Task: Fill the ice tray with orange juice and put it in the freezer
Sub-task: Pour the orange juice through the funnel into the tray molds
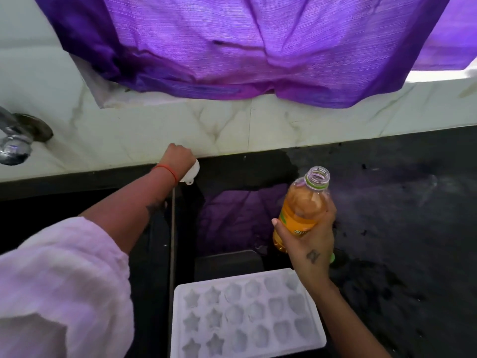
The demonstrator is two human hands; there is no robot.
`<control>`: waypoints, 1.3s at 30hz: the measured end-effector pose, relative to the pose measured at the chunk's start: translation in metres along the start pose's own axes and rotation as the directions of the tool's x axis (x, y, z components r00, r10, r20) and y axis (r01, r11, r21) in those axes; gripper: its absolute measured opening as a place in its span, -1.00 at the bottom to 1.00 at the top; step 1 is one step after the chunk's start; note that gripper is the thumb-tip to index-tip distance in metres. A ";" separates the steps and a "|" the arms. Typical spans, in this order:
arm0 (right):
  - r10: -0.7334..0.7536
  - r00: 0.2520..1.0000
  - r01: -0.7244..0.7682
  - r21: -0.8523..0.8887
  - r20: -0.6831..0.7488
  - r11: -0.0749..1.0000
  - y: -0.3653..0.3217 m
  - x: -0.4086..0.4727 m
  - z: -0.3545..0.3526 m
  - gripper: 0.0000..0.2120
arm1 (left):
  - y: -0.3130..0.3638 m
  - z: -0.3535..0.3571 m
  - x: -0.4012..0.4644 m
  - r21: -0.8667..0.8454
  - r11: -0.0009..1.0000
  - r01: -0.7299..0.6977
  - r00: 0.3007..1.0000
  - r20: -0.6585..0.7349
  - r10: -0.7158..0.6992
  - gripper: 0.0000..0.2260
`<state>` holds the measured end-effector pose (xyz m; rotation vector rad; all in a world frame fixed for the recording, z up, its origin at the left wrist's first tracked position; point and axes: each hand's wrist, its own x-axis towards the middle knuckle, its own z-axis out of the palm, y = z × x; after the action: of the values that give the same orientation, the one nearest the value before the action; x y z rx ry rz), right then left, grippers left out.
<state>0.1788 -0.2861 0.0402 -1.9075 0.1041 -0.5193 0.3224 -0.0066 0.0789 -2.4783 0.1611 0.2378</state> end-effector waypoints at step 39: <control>-0.308 0.898 0.311 0.041 0.314 0.950 -0.049 -0.016 -0.079 -0.15 | 0.121 0.040 -0.277 -0.657 -0.738 -0.152 0.898 0.219 -0.380 -0.16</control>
<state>0.1245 -0.3299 0.1037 -2.0038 -0.4153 -0.4136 0.0255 -0.0621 0.0345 -4.5962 -1.3090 -0.7741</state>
